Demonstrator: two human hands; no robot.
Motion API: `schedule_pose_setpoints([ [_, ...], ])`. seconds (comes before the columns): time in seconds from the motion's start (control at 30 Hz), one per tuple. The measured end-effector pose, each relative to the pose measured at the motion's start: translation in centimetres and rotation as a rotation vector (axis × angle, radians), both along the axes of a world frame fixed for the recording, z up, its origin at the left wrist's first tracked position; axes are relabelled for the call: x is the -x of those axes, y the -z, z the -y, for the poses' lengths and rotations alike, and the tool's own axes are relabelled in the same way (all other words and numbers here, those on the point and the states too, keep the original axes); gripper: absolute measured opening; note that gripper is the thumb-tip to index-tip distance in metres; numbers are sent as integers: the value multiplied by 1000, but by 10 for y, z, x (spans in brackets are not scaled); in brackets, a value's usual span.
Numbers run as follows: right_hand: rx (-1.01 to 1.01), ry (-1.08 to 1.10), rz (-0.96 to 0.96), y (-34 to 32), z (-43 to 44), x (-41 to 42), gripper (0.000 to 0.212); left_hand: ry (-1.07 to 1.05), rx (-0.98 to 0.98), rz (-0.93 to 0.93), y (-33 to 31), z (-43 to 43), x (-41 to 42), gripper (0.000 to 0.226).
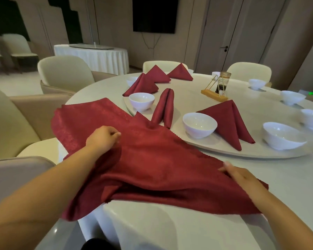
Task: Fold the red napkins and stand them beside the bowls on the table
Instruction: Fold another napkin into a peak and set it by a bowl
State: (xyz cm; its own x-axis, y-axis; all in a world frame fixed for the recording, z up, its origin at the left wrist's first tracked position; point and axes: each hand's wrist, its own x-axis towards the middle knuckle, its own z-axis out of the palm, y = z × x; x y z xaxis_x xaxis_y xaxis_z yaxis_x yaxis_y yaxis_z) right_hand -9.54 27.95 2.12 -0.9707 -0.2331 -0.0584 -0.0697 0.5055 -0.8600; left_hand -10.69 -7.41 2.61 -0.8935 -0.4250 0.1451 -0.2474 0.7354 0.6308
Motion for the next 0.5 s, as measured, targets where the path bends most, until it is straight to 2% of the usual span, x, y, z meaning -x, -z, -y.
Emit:
schedule_pose_setpoints([
  [0.07,68,67,-25,1,-8,4,54,-17,-132,8,2,1,15,31],
  [0.13,113,78,-38,-1,-16,6,85,49,-332,18,3,-10,21,31],
  [0.17,105,65,-34,-1,-21,6,90,110,-357,59,4,-20,20,30],
  [0.2,99,42,-21,-1,-24,8,81,179,-319,120,4,-29,18,28],
  [0.27,70,21,10,4,-29,10,45,289,-147,203,8,-40,13,22],
  [0.3,45,23,6,7,-31,11,38,331,-47,235,10,-43,10,24],
  [0.4,1,34,-24,19,-37,12,36,408,285,252,22,-48,5,46],
  [0.43,-12,36,-38,21,-37,12,36,404,324,216,26,-49,4,44],
  [0.5,-56,20,-60,22,-39,10,32,384,228,80,30,-51,3,31],
])
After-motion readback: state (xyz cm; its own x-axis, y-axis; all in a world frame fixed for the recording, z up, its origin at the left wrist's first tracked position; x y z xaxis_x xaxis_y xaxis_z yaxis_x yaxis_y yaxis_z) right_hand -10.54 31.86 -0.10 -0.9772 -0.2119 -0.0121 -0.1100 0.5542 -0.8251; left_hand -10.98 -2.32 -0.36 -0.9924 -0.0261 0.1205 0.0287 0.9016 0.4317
